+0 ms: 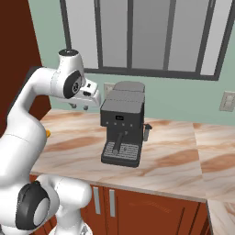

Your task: Place the orange in the correct fridge rack based on whether it is a fruit or vegetable. Finally, close the fridge door.

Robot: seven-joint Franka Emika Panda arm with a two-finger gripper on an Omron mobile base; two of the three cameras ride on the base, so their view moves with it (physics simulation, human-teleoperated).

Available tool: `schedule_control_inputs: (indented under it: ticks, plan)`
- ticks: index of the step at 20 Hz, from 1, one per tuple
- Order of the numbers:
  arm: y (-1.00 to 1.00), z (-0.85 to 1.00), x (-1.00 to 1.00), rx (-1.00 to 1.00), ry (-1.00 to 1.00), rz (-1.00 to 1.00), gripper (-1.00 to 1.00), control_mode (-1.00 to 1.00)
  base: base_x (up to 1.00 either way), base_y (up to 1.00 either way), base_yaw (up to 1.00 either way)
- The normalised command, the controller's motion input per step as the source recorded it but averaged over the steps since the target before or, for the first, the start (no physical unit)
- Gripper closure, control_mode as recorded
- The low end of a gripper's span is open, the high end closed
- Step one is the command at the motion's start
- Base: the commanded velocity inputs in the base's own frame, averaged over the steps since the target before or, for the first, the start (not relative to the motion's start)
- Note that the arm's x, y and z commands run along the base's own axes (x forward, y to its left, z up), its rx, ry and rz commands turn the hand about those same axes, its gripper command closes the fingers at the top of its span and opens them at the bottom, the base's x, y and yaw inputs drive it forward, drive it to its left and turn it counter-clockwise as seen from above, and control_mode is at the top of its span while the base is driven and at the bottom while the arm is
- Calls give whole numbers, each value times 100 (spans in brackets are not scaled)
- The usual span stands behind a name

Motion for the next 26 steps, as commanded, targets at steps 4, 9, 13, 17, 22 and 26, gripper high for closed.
schedule_control_inputs:
  ticks: [4,9,13,17,22,26]
  plan:
    - [0,0,-1,0,-2,0,-100,-100,0,0,0]
    - [58,-33,-1,-5,10,0,-100,-100,0,0,0]
    - [100,-81,0,-11,38,0,-100,-100,0,0,0]
    - [97,-99,-7,-6,28,0,-100,-100,0,0,0]
    - [77,-55,-27,0,4,11,-100,-100,0,0,0]
    - [33,-37,-4,0,0,23,-100,-100,0,0,0]
